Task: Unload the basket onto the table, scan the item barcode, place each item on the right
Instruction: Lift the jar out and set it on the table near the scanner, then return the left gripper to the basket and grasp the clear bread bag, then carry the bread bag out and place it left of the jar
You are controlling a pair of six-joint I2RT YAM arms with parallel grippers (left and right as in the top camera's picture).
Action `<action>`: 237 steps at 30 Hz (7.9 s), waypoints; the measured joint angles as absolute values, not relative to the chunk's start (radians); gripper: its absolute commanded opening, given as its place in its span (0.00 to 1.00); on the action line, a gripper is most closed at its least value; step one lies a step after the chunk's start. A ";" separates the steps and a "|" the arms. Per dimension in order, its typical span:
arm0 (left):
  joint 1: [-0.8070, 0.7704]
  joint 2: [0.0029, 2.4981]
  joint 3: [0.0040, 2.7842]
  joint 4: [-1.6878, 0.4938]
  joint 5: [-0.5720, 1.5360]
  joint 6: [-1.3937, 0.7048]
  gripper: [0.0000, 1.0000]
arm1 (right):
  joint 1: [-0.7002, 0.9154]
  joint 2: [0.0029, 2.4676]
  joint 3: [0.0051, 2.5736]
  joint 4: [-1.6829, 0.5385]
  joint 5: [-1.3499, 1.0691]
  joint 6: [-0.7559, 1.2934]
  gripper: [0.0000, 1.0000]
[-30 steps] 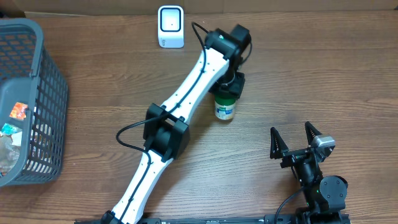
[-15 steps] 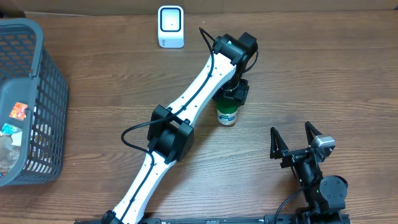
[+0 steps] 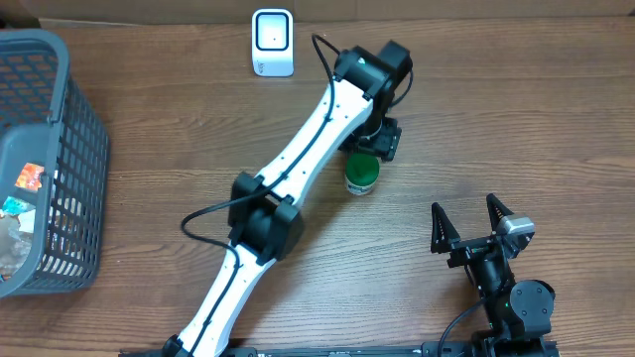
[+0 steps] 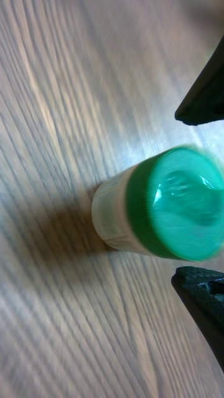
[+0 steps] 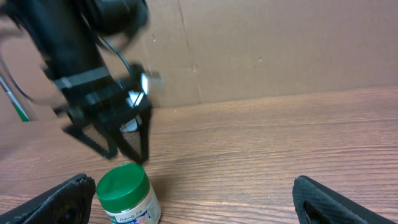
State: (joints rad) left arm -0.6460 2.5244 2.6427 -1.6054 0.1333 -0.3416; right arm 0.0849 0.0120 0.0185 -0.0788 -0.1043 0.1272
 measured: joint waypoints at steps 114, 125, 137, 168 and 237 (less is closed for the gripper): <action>0.794 1.923 1.545 -1.059 -0.093 -0.308 0.88 | 0.085 0.012 0.019 -0.079 -0.104 0.127 1.00; 0.794 1.925 1.525 -1.014 -0.102 -0.311 0.84 | 0.085 0.012 0.019 -0.078 -0.104 0.127 1.00; 0.794 1.995 1.524 -1.011 -0.117 -0.314 0.04 | 0.085 0.012 0.019 -0.078 -0.105 0.126 1.00; 0.646 1.794 2.468 -1.425 0.171 -0.315 0.04 | 0.085 0.012 0.019 -0.078 -0.104 0.127 1.00; 0.215 1.791 2.556 -1.596 -0.178 -0.373 0.98 | 0.085 0.012 0.019 -0.079 -0.104 0.127 1.00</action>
State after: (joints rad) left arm 0.2150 1.7912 2.5557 -1.5963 -0.1776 -0.3729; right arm 0.0849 0.0120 0.0185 -0.0788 -0.1043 0.1268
